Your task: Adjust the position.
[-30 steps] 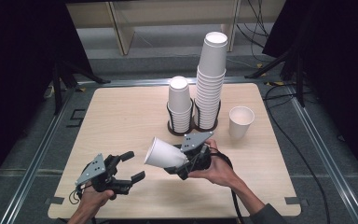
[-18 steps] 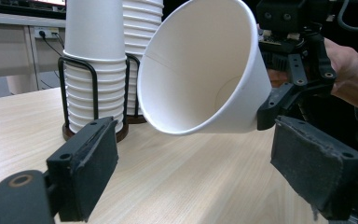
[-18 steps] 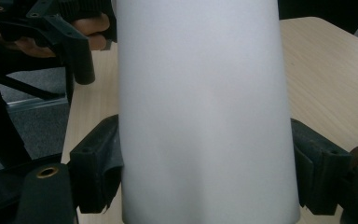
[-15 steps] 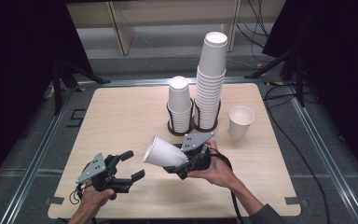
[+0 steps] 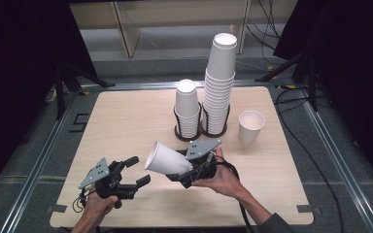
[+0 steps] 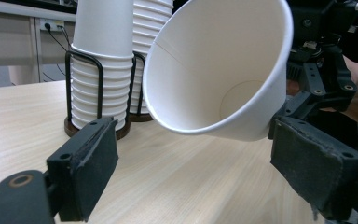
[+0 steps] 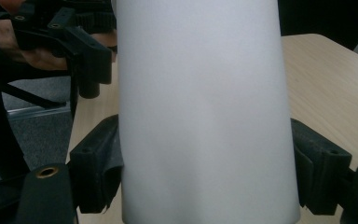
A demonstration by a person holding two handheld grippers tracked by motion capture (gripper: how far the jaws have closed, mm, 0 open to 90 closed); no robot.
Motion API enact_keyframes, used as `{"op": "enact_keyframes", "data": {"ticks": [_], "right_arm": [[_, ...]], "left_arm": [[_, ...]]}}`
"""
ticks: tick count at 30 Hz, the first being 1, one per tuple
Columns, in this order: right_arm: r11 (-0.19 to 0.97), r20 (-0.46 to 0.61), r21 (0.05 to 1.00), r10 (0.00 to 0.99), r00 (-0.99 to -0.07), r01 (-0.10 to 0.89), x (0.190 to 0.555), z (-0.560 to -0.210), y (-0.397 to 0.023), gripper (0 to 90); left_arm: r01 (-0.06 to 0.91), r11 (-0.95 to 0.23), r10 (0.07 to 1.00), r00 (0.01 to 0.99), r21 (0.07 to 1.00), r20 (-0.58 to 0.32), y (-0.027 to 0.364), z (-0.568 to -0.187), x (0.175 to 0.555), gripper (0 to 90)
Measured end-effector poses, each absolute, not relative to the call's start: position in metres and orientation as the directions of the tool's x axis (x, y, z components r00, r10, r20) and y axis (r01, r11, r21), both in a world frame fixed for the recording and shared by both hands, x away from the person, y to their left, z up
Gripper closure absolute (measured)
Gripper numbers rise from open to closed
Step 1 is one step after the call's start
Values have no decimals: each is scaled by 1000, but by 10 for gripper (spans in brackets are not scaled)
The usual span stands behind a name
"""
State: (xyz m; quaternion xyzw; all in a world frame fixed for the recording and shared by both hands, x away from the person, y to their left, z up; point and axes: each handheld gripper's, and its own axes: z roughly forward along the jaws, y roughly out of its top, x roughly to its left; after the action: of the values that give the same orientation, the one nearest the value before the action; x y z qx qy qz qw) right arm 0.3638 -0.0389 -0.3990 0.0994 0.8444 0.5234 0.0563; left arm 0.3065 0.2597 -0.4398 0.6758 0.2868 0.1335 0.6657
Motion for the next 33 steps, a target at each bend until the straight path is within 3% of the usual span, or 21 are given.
{"op": "enact_keyframes", "data": {"ticks": [10, 16, 33], "right_arm": [[425, -1, 902, 185, -983, 79, 359, -406, -27, 232], [427, 0, 902, 145, -989, 63, 357, -411, -19, 232], [436, 10, 899, 75, -997, 42, 349, -418, -7, 231]], "left_arm": [[224, 63, 535, 815, 973, -222, 257, -439, 306, 142], [225, 24, 541, 816, 974, -202, 253, -440, 306, 0], [199, 20, 493, 851, 980, -182, 245, -440, 303, 0]]}}
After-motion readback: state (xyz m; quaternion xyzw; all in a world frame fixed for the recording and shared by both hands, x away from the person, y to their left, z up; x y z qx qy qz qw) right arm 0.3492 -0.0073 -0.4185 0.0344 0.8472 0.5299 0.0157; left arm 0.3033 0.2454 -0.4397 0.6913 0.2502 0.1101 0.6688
